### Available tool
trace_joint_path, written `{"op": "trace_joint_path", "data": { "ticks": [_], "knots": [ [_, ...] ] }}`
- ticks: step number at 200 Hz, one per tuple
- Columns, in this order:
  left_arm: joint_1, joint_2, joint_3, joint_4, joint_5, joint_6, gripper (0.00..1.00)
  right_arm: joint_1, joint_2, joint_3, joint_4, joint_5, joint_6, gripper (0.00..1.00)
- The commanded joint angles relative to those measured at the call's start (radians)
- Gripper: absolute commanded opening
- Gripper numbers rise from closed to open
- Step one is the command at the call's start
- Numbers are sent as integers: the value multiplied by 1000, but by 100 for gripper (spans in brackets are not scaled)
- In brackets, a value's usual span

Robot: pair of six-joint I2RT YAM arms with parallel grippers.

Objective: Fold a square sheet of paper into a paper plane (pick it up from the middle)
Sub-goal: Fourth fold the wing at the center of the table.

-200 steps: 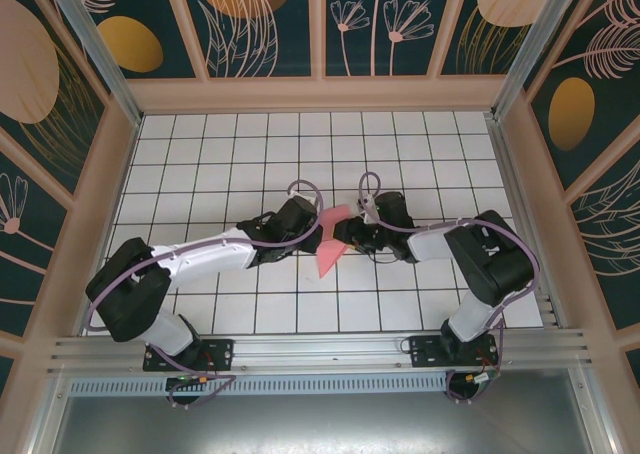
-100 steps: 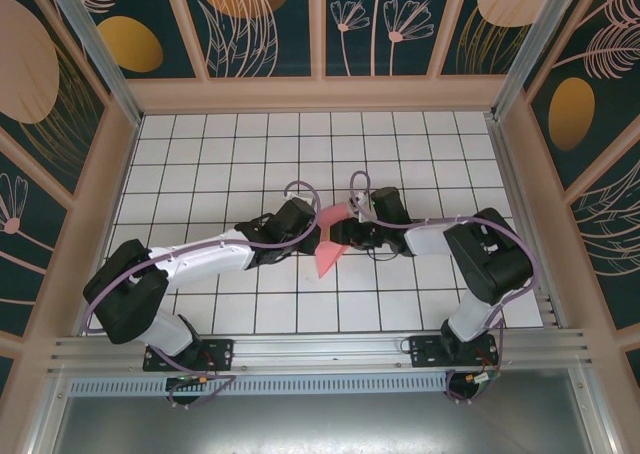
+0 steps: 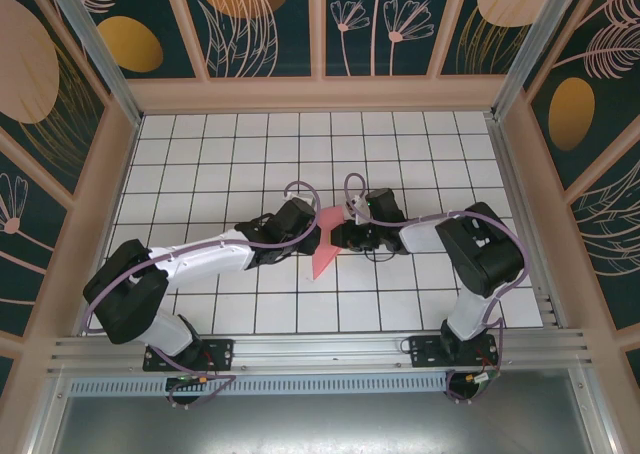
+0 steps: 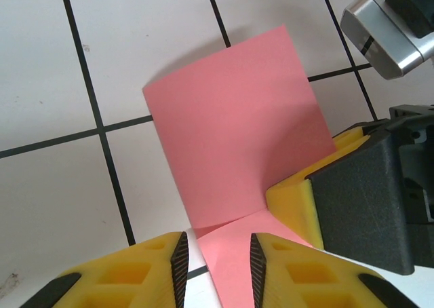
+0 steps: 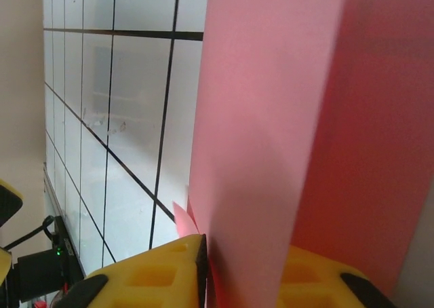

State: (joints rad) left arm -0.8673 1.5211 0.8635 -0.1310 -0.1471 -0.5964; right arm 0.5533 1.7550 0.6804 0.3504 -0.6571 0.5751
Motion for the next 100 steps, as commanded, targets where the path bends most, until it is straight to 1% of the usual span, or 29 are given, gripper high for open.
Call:
{"op": "trace_joint_path", "data": {
  "ticks": [1,17,29,43,58,72,100],
  "knots": [
    [2,-18,-28,28,57,0,33,18,-44,-27,94,36,94,16],
    [2,-8,-38,68,124,-3,31,33,-62,-55,132,78,167,9],
    [2,0,-46,83,129,-25,28,42,-83,-83,161,115,228,5],
    [2,1,-54,87,110,-49,26,56,-125,-135,207,179,328,2],
    [3,-4,-69,96,95,-73,24,84,-171,-198,260,260,440,1],
    [3,-6,-91,127,124,-88,24,123,-202,-235,313,312,513,0],
    [2,-3,-122,189,200,-101,23,202,-264,-245,263,463,611,1]
  ]
}}
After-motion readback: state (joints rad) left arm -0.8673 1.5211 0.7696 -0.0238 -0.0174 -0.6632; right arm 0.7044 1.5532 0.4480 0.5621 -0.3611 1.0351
